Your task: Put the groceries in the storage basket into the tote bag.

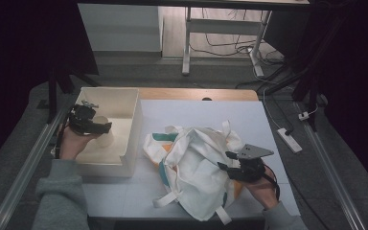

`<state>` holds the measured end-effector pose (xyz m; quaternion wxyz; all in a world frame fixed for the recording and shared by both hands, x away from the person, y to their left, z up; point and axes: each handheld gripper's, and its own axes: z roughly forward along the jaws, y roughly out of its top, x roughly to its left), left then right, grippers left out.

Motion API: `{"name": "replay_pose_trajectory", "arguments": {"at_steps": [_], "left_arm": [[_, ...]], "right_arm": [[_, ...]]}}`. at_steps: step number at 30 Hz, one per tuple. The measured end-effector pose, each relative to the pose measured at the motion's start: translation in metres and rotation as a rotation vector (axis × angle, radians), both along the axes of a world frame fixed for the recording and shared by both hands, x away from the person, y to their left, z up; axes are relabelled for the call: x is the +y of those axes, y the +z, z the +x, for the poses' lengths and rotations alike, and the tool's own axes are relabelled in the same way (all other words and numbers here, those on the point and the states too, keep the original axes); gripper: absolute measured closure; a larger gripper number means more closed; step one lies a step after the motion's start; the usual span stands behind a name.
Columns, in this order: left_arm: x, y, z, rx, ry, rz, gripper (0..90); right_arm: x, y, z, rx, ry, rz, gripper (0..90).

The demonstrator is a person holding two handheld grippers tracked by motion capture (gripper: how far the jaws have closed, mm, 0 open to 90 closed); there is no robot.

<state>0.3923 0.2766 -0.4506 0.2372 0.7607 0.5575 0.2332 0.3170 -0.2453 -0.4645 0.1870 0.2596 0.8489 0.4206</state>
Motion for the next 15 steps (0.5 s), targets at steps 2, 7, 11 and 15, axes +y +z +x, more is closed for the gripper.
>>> {"name": "replay_pose_trajectory", "arguments": {"at_steps": [2,7,11,15], "left_arm": [[-0.0003,-0.0007,0.0009,0.004,0.000,0.005,11.7],[0.0000,-0.0021,0.0027,0.014,-0.001,0.015,16.3],[0.0000,-0.0029,0.0042,0.030,-0.005,0.021,17.4],[0.0004,-0.0037,0.0052,0.044,-0.009,0.021,17.7]], "right_arm": [[0.0007,-0.0004,-0.0002,-0.001,0.000,-0.002,48.6],[0.0013,-0.0005,-0.0005,-0.004,0.001,-0.009,48.6],[0.0013,-0.0010,-0.0004,-0.003,0.001,-0.012,48.6],[0.0013,-0.0011,-0.0004,-0.005,0.001,-0.013,48.6]]}}
